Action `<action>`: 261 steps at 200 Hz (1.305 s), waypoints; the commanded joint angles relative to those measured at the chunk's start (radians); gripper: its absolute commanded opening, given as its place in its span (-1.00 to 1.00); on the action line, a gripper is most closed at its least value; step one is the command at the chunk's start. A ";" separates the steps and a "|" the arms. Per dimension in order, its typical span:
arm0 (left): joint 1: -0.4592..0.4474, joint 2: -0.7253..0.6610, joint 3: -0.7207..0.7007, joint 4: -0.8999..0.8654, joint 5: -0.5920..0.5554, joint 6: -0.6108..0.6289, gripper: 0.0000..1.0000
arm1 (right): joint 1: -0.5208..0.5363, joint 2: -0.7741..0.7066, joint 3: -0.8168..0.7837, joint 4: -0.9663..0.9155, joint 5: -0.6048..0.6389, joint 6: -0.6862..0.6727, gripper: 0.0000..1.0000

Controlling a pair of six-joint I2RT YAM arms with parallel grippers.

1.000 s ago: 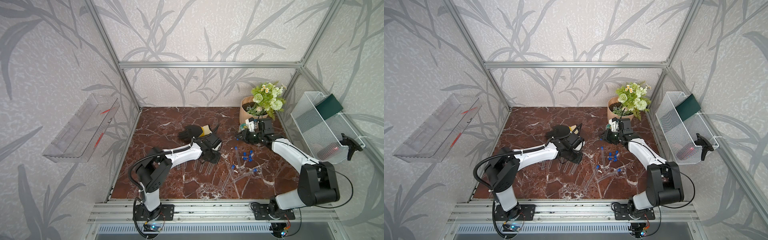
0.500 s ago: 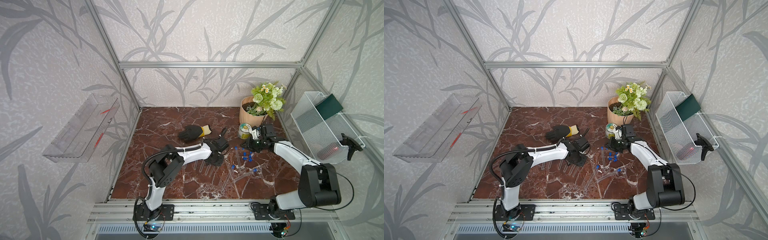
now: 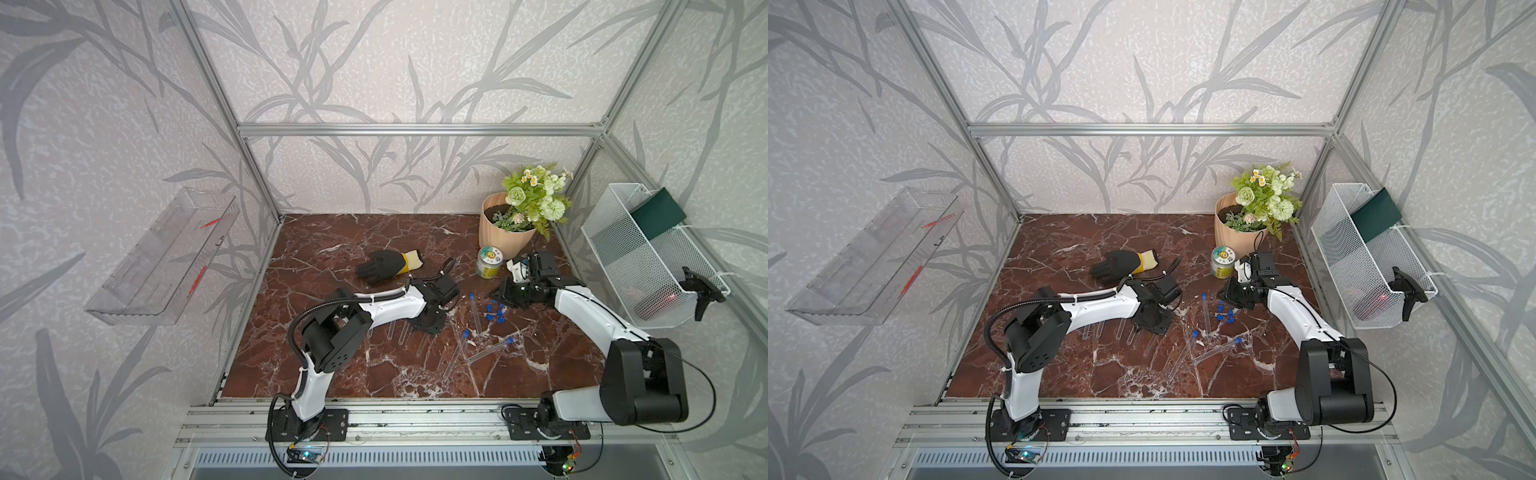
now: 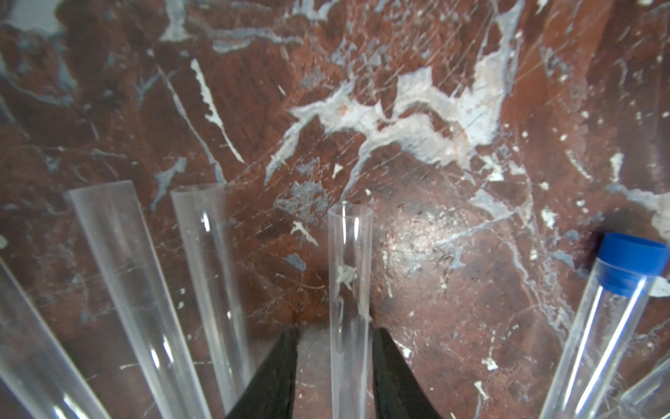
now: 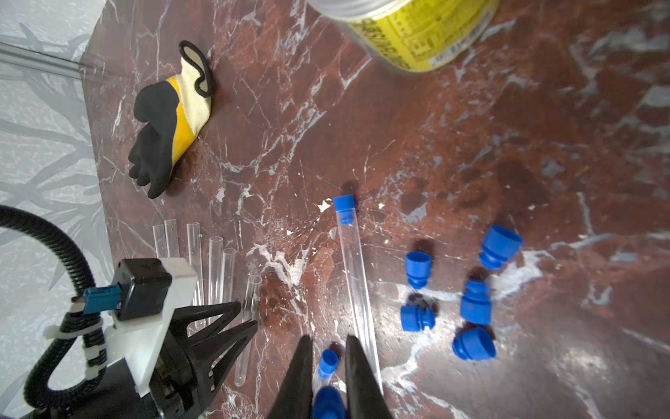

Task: Remove stoppers from test tubes
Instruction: Place the test tube at the center of the board, then place the stopper at the center of the board.

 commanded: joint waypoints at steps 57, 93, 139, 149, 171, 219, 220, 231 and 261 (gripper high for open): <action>-0.004 -0.080 0.010 -0.012 -0.012 0.020 -0.17 | -0.054 -0.013 -0.040 -0.094 0.120 -0.013 -1.00; -0.003 -0.109 0.003 -0.016 -0.015 0.039 -0.10 | -0.087 0.069 -0.021 -0.113 0.167 -0.050 -1.00; -0.004 -0.153 -0.008 -0.016 -0.014 0.062 0.02 | -0.112 0.135 -0.051 -0.071 0.208 -0.059 -1.00; -0.004 -0.163 -0.012 -0.009 -0.013 0.067 0.02 | -0.117 0.153 -0.052 -0.057 0.212 -0.058 -1.00; -0.004 -0.176 -0.015 -0.002 -0.006 0.074 0.02 | -0.119 0.201 -0.039 -0.042 0.219 -0.067 -1.00; -0.007 -0.203 -0.030 0.007 -0.013 0.070 0.02 | -0.122 0.275 -0.024 -0.022 0.233 -0.082 -0.96; -0.007 -0.205 -0.031 0.007 -0.013 0.068 0.02 | -0.122 0.276 -0.024 -0.021 0.234 -0.082 -0.96; -0.007 -0.214 -0.039 0.015 -0.017 0.064 0.03 | -0.123 0.281 -0.026 -0.013 0.233 -0.082 -0.93; -0.010 -0.222 -0.045 0.013 -0.024 0.057 0.03 | -0.122 0.283 -0.036 -0.011 0.235 -0.082 -0.81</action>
